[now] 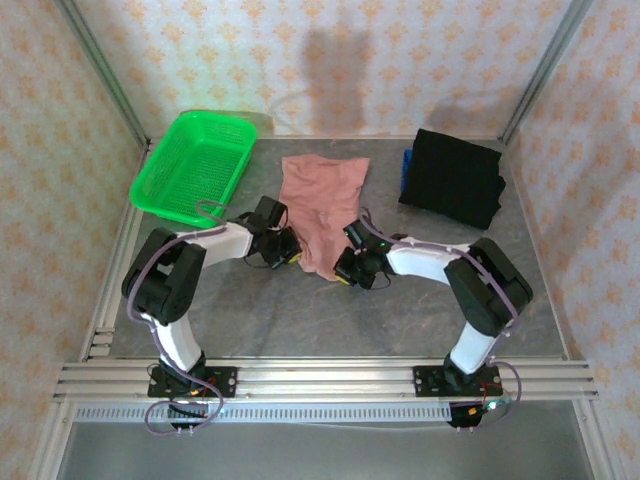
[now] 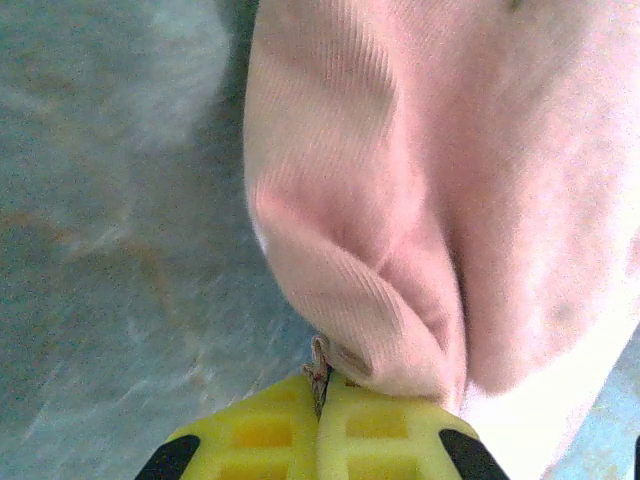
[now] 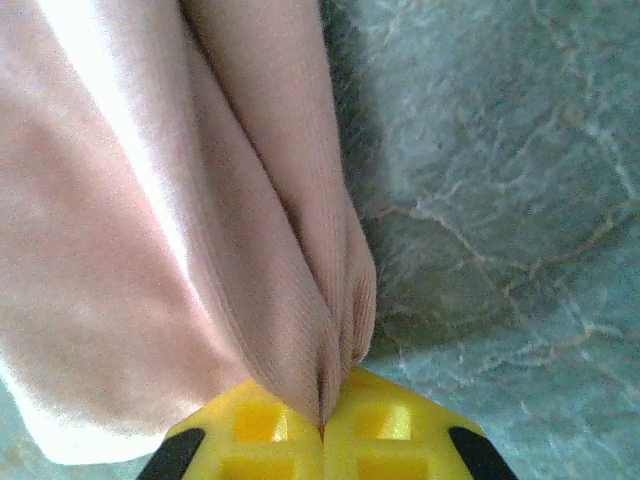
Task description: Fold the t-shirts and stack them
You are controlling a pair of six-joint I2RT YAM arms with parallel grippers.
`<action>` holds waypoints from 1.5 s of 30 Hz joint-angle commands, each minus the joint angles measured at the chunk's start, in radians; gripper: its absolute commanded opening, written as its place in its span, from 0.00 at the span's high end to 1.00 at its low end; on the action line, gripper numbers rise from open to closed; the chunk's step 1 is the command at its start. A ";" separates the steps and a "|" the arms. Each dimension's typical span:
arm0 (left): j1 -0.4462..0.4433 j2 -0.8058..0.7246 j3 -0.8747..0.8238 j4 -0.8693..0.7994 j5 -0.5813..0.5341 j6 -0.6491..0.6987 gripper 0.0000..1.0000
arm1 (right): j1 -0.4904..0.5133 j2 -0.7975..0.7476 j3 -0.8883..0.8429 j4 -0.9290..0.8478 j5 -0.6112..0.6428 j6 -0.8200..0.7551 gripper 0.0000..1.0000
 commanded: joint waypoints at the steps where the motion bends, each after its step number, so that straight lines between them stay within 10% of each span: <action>1: -0.002 -0.159 -0.070 -0.057 -0.047 0.053 1.00 | 0.036 -0.125 -0.034 -0.003 0.063 0.027 1.00; 16: -0.127 -0.902 -0.459 -0.320 -0.181 -0.108 1.00 | 0.427 -0.600 -0.237 -0.214 0.349 0.354 1.00; 28: -0.203 -1.133 -0.306 -0.578 -0.215 -0.145 1.00 | 0.701 -0.605 -0.071 -0.360 0.530 0.506 1.00; 35: -0.203 -0.920 -0.097 -0.547 -0.216 -0.030 1.00 | 0.667 -0.678 0.064 -0.555 0.664 0.470 1.00; 45: -0.125 -0.489 0.164 -0.440 -0.140 0.102 1.00 | 0.252 -0.808 0.030 -0.586 0.436 0.243 1.00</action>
